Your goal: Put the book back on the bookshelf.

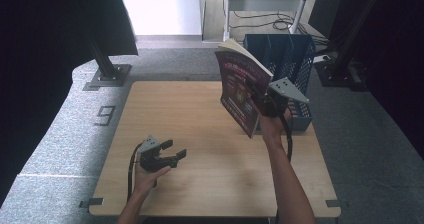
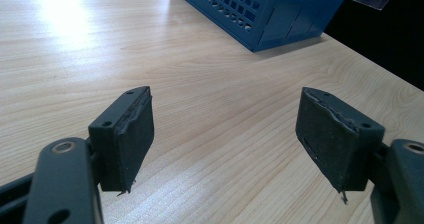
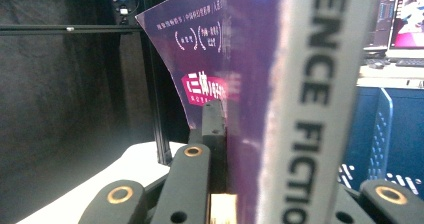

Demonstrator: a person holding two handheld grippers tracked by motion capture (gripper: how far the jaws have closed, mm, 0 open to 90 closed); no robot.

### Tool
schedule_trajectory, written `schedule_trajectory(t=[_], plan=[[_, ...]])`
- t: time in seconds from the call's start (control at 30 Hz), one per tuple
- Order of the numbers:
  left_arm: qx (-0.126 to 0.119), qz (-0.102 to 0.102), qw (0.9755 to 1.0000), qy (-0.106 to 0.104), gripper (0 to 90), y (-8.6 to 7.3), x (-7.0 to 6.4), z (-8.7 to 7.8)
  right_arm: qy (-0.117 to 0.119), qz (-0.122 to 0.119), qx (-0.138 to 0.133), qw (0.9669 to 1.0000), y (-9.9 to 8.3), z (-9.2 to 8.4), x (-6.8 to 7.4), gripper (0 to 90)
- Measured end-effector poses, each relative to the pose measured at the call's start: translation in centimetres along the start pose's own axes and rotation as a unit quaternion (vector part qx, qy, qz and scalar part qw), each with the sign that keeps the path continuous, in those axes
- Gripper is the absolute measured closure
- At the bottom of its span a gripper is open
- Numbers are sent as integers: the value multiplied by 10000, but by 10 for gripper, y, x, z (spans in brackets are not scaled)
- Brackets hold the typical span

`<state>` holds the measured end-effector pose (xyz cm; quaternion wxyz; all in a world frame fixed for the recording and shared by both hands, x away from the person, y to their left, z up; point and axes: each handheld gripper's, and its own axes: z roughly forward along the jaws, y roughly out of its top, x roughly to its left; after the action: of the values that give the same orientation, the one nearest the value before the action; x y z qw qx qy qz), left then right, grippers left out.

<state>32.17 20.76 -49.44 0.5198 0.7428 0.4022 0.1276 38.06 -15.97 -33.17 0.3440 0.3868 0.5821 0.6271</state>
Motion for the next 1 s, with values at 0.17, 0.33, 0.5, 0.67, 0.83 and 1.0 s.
schedule_trajectory(t=[0.17,0.33,0.5,0.67,0.83,1.0], plan=[[-1,2,10000,-3,231,0,0,0,-97,-45,-2,9999,0,-1,-3,815],[3,5,10000,-14,231,0,-1,0,-189,-55,-18,9998,1,-2,-9,816],[11,8,10000,-20,231,0,-1,1,-254,-59,-35,9997,3,-3,-13,816],[16,15,10000,-19,231,0,-1,1,-353,-60,-48,9993,4,-3,-19,816],[16,13,10000,-21,230,0,-1,1,-426,-72,-69,9990,6,-2,-22,816],[6,5,10000,-25,231,0,-1,1,-504,-180,-38,9986,7,1,-23,816]])
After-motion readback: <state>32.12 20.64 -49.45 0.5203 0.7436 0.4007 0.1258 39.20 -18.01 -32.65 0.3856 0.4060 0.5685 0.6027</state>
